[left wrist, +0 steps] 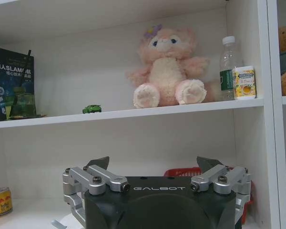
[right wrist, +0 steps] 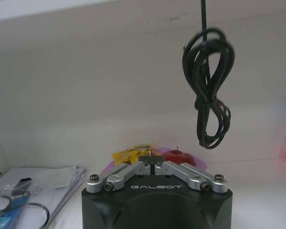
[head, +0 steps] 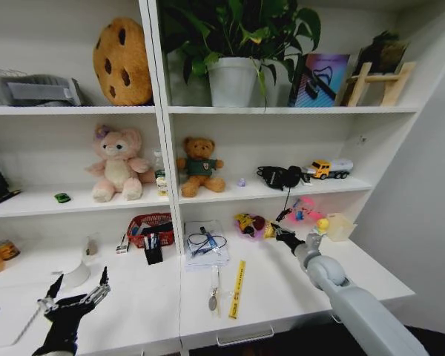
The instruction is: Organize the objects on the table.
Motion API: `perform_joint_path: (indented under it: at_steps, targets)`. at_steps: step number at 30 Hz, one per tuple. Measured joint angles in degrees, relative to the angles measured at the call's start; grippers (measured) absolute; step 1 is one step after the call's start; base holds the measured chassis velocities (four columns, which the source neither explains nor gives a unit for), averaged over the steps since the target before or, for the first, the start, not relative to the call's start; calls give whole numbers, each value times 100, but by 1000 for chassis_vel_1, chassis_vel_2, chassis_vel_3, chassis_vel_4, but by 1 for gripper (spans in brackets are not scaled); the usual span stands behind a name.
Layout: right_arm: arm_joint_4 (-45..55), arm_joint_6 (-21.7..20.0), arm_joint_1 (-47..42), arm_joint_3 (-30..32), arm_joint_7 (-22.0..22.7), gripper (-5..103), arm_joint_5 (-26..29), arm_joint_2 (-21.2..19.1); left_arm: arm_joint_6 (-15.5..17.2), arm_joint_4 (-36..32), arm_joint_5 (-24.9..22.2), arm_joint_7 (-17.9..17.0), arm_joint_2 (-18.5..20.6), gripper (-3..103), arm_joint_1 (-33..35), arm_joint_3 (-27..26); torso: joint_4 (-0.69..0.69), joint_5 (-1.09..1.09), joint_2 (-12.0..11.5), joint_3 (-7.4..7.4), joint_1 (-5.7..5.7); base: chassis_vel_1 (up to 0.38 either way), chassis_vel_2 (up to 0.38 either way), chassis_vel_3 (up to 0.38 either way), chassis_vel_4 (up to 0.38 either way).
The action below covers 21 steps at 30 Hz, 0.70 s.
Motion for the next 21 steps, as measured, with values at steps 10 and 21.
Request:
perform_joint_path:
  at_steps: [10,21]
  targets:
    - [-1050,174,1157,-749,-112,0,-202,296,0,0,0,0,0,100,0,0,0,-1,0,1,1,0,0,0,0]
    - [-1905,539,1491,-1068,-293,0,-740,598,0,0,0,0,0,100,0,0,-2,0,0,1,1,0,0,0,0]
